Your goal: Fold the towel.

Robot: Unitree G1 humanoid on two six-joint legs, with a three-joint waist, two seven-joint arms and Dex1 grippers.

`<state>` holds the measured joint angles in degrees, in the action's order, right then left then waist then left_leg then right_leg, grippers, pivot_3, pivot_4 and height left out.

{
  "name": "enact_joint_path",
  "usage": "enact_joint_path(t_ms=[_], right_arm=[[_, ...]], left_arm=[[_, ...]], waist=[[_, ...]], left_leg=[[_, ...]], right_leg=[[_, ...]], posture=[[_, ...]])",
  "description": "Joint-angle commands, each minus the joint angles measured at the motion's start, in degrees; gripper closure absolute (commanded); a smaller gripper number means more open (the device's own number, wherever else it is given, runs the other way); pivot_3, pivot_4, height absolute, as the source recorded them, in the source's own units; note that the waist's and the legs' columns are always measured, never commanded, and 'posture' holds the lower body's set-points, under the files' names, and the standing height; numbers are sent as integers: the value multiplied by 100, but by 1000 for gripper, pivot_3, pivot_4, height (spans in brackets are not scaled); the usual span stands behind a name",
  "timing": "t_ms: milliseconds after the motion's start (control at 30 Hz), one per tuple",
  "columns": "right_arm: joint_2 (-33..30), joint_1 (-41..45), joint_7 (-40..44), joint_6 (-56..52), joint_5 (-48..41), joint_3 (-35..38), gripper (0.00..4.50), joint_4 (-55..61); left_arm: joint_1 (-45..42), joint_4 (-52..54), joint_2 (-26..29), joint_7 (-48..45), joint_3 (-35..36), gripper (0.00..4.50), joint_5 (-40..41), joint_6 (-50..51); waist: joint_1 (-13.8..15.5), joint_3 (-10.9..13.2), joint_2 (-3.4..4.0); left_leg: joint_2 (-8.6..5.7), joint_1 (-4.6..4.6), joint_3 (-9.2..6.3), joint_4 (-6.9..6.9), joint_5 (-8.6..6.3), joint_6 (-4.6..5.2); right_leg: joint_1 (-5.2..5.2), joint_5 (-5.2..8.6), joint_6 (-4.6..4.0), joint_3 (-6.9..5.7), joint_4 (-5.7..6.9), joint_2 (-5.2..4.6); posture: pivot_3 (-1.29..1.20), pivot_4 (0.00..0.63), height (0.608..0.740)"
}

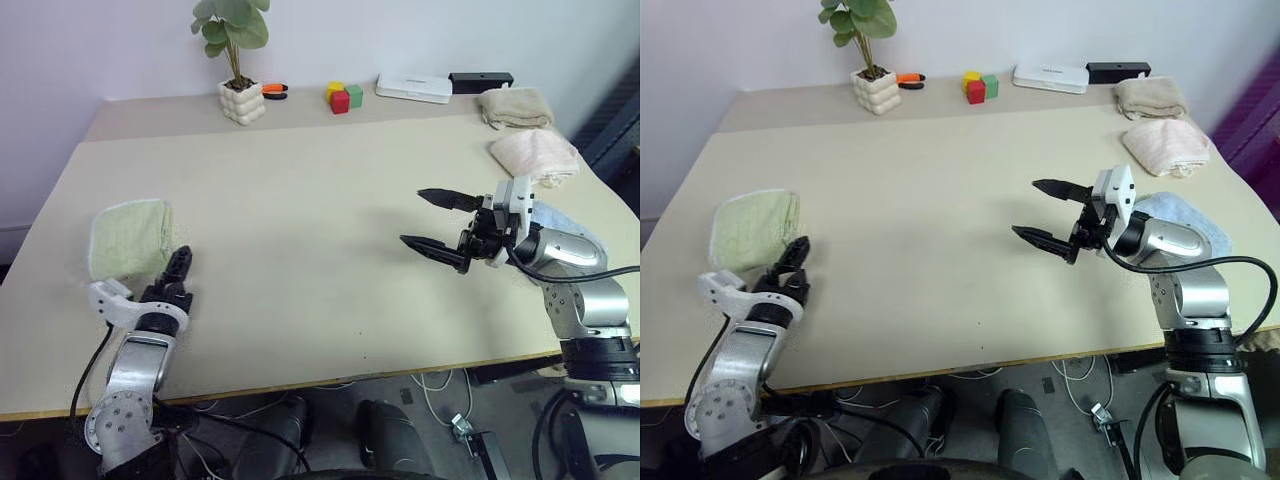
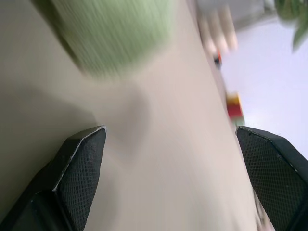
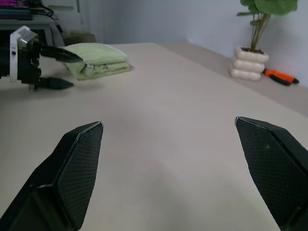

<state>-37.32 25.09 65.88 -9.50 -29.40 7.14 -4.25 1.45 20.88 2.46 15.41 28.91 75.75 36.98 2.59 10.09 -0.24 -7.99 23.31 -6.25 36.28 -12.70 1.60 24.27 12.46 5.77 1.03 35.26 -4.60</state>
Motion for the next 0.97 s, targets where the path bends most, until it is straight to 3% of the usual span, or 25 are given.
enact_joint_path(t_ms=[33,200,267,333,400,567,700,967], right_arm=[[-92,204,51,48,48,75,0,-123],[-179,293,180,66,55,173,0,-281],[14,226,-126,-43,139,-3,0,106],[233,82,-430,-57,212,-134,0,451],[186,3,-383,-52,137,25,0,371],[23,-323,-534,-365,-19,187,0,904],[-83,-698,-693,-488,-32,326,0,1234],[-189,-354,-538,-438,22,300,0,934]], left_arm=[[-364,-189,383,-868,-965,70,-181,561],[-1237,-427,1524,-2574,-2095,70,-2319,-322],[-1663,-1135,2387,-3897,-2612,70,-3552,-1302],[-2033,-1882,2678,-4914,-2715,70,-3884,-1915],[-2288,-2170,2520,-5170,-2870,70,-4134,-2253],[-2919,-3189,2808,-6828,-2917,70,-4645,-3249],[-3265,-3830,2996,-7522,-2438,70,-4343,-3272],[-3029,-3310,2779,-7396,-2336,70,-4553,-3388]], waist=[[12,1,0],[-49,1,-2],[-64,1,-1],[-91,-6,12],[-81,-7,15],[-34,1,7],[-43,1,8],[-69,3,9]], left_leg=[[-1,0,0,2,0,0],[-2,6,7,-2,2,-1],[1,3,14,-19,3,-3],[14,0,20,-41,8,-11],[22,0,19,-52,8,-13],[19,16,14,-37,4,-6],[18,16,14,-33,2,-4],[20,15,14,-29,3,-3]], right_leg=[[-5,0,0,-3,0,-1],[8,-1,-1,-1,-4,-2],[22,-2,0,9,1,-1],[32,-1,-12,11,5,6],[40,1,-18,11,4,11],[42,-1,-15,3,-6,8],[39,-1,-15,3,-5,7],[40,-11,2,3,-1,8]], posture=[[0,150,740],[0,150,740],[0,150,740],[0,150,740],[0,150,740],[0,150,740],[0,150,740],[0,150,740]])
